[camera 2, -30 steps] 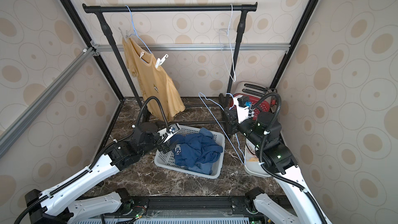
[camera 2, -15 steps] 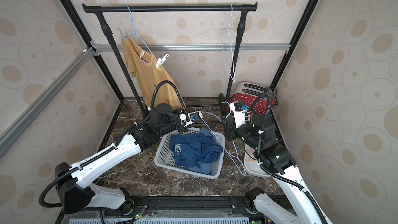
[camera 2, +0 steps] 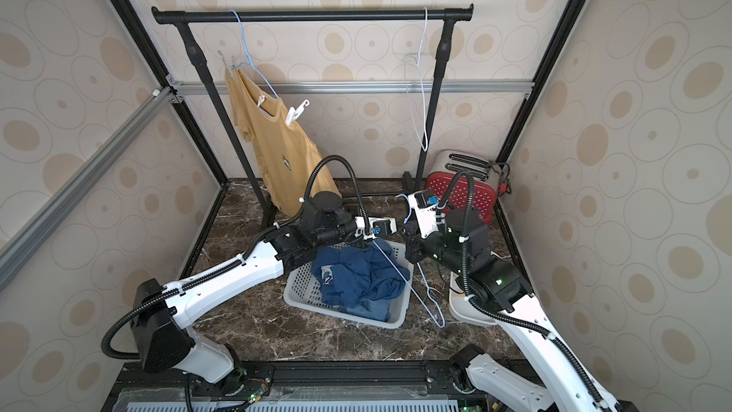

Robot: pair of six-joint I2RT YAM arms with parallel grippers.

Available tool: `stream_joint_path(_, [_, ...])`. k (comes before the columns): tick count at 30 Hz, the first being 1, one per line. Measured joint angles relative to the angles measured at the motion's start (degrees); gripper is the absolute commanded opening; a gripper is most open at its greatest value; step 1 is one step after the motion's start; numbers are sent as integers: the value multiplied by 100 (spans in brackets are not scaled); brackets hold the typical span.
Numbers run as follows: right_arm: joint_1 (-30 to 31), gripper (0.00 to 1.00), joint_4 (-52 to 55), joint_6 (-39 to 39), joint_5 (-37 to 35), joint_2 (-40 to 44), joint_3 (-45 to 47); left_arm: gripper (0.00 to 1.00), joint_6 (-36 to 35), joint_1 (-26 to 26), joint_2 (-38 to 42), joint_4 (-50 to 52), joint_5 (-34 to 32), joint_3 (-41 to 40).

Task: Remove the clothespins securing t-shirts to the hanger
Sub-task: Place the hanger on the clothes rail.

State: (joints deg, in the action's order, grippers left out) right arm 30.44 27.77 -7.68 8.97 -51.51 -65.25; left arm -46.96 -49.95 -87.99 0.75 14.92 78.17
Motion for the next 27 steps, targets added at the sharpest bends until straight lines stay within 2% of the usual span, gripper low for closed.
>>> stream_joint_path(8, [74,0,-37,17,-144,-26,-26,3,-133,-44,-39,63,48,0])
stream_joint_path(11, [81,1,-26,46,-170,-39,-31,1,-157,-59,-50,72,42,0])
stream_joint_path(15, [111,43,133,188,-168,-103,-157,1,-179,-59,-50,39,-9,0])
stream_joint_path(19, [101,66,560,380,-319,-138,-433,0,-205,13,-26,26,-50,2])
stream_joint_path(23, [127,73,1115,538,-404,-72,-748,0,-197,168,13,-2,-33,4])
stream_joint_path(27, [140,74,1849,566,-472,140,-1032,0,-197,361,15,2,-24,4])
